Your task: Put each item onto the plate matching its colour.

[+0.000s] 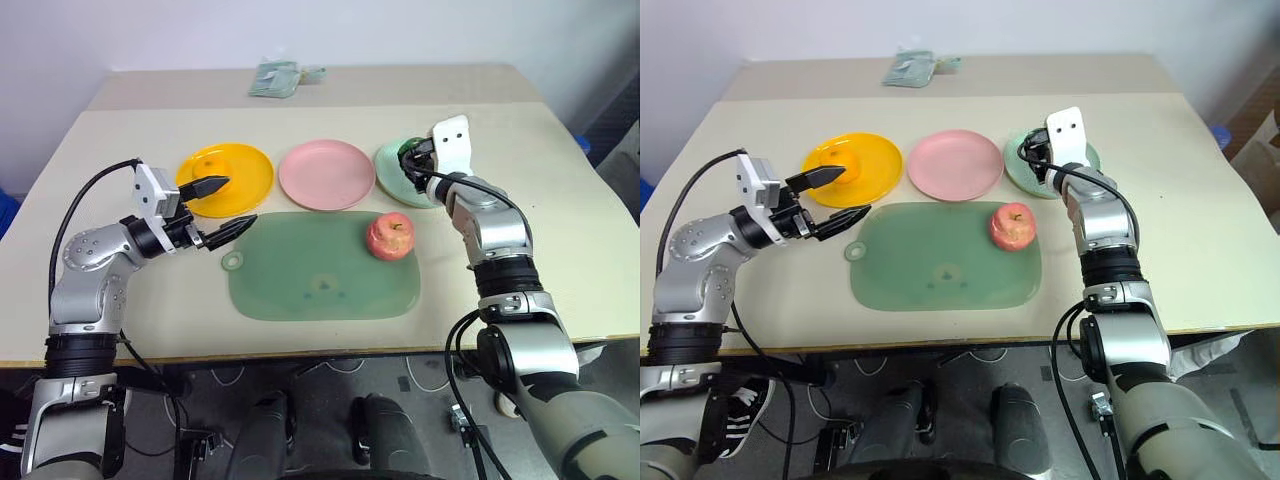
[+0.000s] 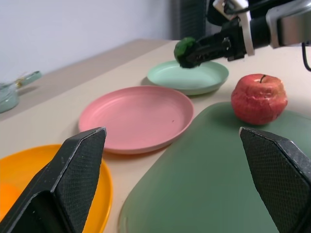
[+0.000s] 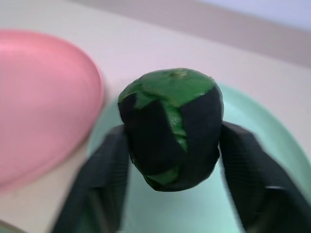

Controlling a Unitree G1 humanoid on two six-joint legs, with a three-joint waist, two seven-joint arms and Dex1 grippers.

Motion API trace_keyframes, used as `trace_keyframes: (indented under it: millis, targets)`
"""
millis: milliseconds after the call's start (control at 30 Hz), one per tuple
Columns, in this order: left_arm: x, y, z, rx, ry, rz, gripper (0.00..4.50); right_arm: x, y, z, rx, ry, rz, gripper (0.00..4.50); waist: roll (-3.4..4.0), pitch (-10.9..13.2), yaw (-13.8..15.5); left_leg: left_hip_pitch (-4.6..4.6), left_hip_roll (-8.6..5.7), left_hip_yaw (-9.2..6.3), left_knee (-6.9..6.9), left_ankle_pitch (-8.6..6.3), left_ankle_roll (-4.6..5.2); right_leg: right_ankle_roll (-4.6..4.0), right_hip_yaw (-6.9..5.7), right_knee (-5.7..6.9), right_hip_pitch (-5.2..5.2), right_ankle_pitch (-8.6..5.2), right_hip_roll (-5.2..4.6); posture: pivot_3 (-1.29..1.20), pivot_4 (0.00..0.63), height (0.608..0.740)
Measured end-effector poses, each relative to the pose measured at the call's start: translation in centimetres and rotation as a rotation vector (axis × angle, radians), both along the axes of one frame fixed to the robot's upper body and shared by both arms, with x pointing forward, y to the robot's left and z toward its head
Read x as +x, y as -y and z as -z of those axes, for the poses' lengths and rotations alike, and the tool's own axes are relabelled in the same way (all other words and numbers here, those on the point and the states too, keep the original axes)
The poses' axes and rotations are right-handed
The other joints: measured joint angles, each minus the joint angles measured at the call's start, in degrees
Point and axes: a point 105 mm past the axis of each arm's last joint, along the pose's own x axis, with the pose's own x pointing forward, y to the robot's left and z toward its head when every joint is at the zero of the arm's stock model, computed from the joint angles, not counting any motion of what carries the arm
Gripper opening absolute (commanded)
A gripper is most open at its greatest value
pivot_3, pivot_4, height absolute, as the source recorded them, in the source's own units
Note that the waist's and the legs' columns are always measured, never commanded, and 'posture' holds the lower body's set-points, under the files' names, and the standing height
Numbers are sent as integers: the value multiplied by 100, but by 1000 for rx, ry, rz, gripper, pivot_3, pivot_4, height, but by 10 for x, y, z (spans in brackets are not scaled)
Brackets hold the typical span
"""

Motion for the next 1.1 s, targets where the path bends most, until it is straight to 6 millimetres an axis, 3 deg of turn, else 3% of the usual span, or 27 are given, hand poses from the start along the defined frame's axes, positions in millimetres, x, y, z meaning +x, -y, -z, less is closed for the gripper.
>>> trace_keyframes:
  millis: [33, 200, 300, 367, 467, 567, 667, 867, 1100]
  targets:
    - [0, 0, 0, 1, -2, 2, 4500, 0, 0, -1, -1, 8, -2, 4461, 0, 0, 9, 0, 0, 3, 0, 0, 0, 0, 3, 0, -2, 0, 0, 0, 150, 740]
    - [-12, 4, 4, -24, -67, 88, 4500, -3, -10, -21, 94, 79, -94, 4461, 2, 1, 44, -3, 1, 4, 3, -2, 3, 0, 7, 0, -3, 0, -1, 0, 150, 740]
    - [-27, 7, 2, -51, -122, 184, 4500, -23, -31, -51, 201, 135, -324, 4461, 2, 1, 60, -3, 4, 2, 4, -5, 7, 0, 7, -3, -1, 0, -1, 0, 150, 740]
    - [-33, 10, 1, -50, -134, 224, 4500, -46, -39, -60, 195, 126, -485, 4461, 0, 0, 91, -3, 3, -2, 9, -8, 12, 0, 5, -6, 6, 0, -1, 0, 150, 740]
    - [-38, 10, 6, -46, -169, 243, 4500, -69, -36, -44, 107, 21, -601, 4461, 0, 0, 95, -2, 1, 0, 16, -11, 18, 1, 6, -9, 10, 1, -3, 0, 150, 740]
    - [-41, 10, 9, -32, -177, 263, 4500, -85, -25, -14, 8, -123, -651, 4461, 0, 0, 80, -1, 1, 2, 17, -12, 19, 1, 7, -9, 8, 1, -3, 0, 150, 740]
    - [-47, 9, 13, -5, -204, 290, 4500, -95, -17, 0, -18, -200, -673, 4461, 1, 1, 50, -1, 4, 7, 13, -13, 20, 1, 11, -8, 3, 1, -2, 0, 150, 740]
    - [-50, 11, 15, 7, -211, 308, 4500, -98, -14, 9, -94, -220, -682, 4461, -1, 0, 74, 0, 4, 7, 17, -13, 20, 2, 10, -8, 6, 2, -2, 0, 150, 740]
    - [-48, 9, 16, 22, -191, 283, 4500, -101, -21, 16, -64, -245, -703, 4461, -6, -4, 92, 0, 3, 5, 19, -13, 21, 2, 10, -9, 9, 2, -3, 0, 150, 740]
